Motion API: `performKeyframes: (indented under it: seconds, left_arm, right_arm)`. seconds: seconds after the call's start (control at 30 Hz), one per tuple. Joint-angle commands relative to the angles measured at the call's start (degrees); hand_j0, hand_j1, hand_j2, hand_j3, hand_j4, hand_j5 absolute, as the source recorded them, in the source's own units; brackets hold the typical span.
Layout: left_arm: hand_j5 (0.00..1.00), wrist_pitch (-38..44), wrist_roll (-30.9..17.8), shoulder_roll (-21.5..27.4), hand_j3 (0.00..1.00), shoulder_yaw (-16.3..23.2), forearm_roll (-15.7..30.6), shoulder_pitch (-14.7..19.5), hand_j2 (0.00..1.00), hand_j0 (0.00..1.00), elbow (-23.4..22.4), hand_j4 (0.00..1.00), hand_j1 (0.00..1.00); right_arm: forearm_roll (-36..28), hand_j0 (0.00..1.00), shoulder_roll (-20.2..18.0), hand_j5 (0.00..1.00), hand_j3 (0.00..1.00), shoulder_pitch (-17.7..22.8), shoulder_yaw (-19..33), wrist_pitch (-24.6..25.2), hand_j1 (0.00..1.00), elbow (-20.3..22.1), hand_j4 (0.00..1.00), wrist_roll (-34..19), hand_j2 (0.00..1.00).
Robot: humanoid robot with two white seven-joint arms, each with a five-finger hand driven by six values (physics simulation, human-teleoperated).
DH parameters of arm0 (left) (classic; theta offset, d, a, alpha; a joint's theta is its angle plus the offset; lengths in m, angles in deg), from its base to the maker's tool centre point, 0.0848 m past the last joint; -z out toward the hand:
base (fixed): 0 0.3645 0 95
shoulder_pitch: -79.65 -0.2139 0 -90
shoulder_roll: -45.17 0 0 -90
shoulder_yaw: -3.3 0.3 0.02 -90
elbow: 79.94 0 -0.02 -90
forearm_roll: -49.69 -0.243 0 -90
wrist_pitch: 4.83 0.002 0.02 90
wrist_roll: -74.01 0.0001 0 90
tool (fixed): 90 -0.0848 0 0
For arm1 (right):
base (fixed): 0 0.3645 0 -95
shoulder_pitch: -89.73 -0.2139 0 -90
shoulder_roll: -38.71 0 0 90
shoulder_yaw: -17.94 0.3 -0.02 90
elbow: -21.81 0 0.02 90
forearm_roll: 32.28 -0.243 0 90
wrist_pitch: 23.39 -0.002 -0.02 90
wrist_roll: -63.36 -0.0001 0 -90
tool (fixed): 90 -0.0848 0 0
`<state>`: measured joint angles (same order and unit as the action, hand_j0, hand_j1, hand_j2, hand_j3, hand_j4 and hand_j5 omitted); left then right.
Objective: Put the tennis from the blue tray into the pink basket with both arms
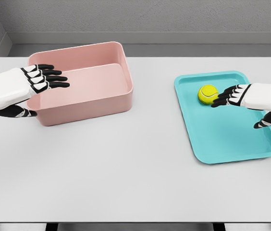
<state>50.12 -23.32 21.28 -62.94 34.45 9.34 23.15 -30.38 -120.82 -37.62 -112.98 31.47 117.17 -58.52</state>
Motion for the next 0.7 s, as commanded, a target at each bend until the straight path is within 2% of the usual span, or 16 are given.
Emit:
performKeyframes:
  seconds: [0.0, 0.13, 0.17, 0.2, 0.3, 0.4, 0.57, 0.67]
  left_arm:
    - [1.00, 0.0, 0.0, 0.1, 1.00, 0.0, 0.4, 0.0, 1.00, 1.00, 0.0, 1.00, 1.00]
    - [1.00, 0.0, 0.0, 0.1, 1.00, 0.0, 0.4, -0.1, 1.00, 1.00, 0.0, 1.00, 1.00]
    - [1.00, 0.0, 0.0, 0.2, 1.00, 0.1, 0.4, -0.3, 1.00, 1.00, 0.0, 1.00, 1.00]
    - [1.00, 0.0, 0.0, 0.2, 1.00, 0.1, 0.4, -0.4, 1.00, 1.00, 0.0, 1.00, 1.00]
    - [1.00, 0.0, 0.1, 0.2, 1.00, 0.0, 0.8, 0.0, 1.00, 1.00, 0.0, 1.00, 1.00]
    - [1.00, 0.0, 0.3, 0.3, 1.00, 0.1, 0.8, -0.1, 1.00, 1.00, 0.0, 1.00, 1.00]
    - [1.00, 0.0, 0.3, 3.0, 1.00, 0.6, 0.7, -0.4, 1.00, 1.00, 0.0, 1.00, 1.00]
    - [1.00, 0.0, 0.3, 3.9, 1.00, 0.6, 0.7, -0.4, 1.00, 1.00, 0.0, 1.00, 1.00]
  right_arm:
    - [-0.3, 1.00, -0.1, 1.00, 1.00, 0.0, 0.1, 0.1, 1.00, 0.0, 1.00, -0.1, 1.00]
    - [1.4, 1.00, 1.2, 1.00, 1.00, -0.2, 0.0, 0.1, 1.00, -0.5, 1.00, 0.5, 1.00]
    - [4.7, 1.00, 3.8, 1.00, 1.00, -1.4, -0.3, 0.1, 1.00, -1.1, 1.00, 1.1, 1.00]
    - [5.1, 1.00, 4.8, 1.00, 1.00, -1.9, -0.3, 0.1, 1.00, -1.9, 1.00, 1.1, 1.00]
    - [6.4, 1.00, 9.2, 1.00, 1.00, -4.4, -0.6, 0.1, 1.00, -7.3, 1.00, 0.9, 1.00]
    - [11.5, 1.00, 14.1, 1.00, 1.00, -6.3, -0.7, 0.1, 1.00, -12.1, 1.00, 0.6, 1.00]
    - [14.3, 1.00, 18.9, 1.00, 1.00, -8.3, -2.1, 0.1, 1.00, -18.0, 1.00, 0.5, 1.00]
    - [14.9, 1.00, 21.9, 1.00, 1.00, -10.0, -4.2, 0.1, 1.00, -24.0, 1.00, 0.5, 1.00]
